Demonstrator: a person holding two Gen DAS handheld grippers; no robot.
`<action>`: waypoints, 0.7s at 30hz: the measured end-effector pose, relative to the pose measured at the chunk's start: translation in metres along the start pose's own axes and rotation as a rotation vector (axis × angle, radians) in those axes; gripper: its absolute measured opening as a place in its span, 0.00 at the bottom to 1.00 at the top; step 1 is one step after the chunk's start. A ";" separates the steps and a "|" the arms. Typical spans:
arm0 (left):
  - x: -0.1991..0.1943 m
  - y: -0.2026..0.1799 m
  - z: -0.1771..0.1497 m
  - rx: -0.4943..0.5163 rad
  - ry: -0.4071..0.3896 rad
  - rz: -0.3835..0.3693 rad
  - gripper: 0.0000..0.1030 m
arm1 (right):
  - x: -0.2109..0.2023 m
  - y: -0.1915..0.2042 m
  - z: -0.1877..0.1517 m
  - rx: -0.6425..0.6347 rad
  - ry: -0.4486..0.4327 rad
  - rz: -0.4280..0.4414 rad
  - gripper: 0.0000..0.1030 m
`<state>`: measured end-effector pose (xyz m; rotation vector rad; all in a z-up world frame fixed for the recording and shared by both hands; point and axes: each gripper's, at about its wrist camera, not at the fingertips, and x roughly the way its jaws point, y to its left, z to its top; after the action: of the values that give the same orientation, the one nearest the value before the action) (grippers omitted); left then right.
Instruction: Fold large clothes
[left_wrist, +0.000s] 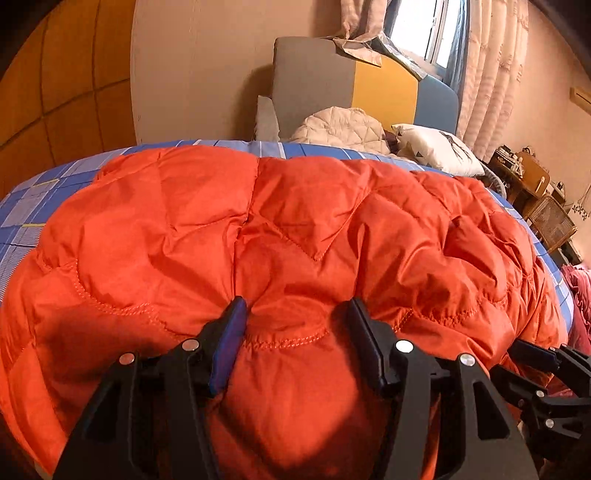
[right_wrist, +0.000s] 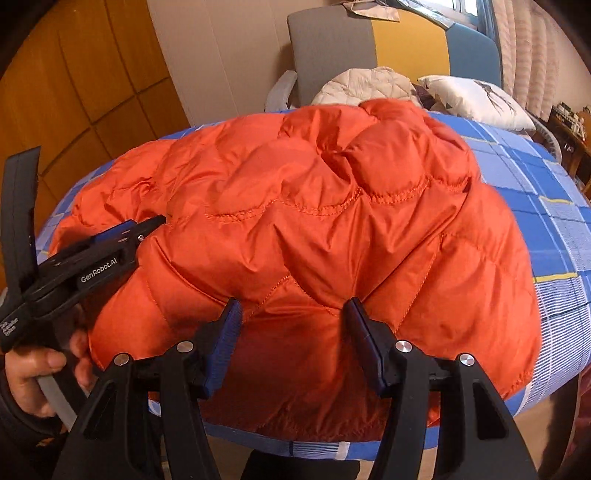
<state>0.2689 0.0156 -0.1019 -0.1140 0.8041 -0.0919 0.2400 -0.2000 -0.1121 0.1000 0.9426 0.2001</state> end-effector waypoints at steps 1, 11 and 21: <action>0.001 -0.001 0.000 0.003 0.001 0.001 0.55 | 0.002 0.000 0.001 0.000 0.002 -0.001 0.56; -0.007 0.000 0.008 -0.007 0.013 -0.012 0.53 | -0.001 -0.001 0.002 0.023 0.006 0.022 0.57; -0.027 -0.014 0.019 0.052 -0.028 0.006 0.55 | -0.050 -0.047 -0.002 0.206 -0.086 0.081 0.67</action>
<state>0.2636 0.0064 -0.0676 -0.0636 0.7734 -0.1054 0.2158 -0.2564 -0.0813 0.3345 0.8717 0.1718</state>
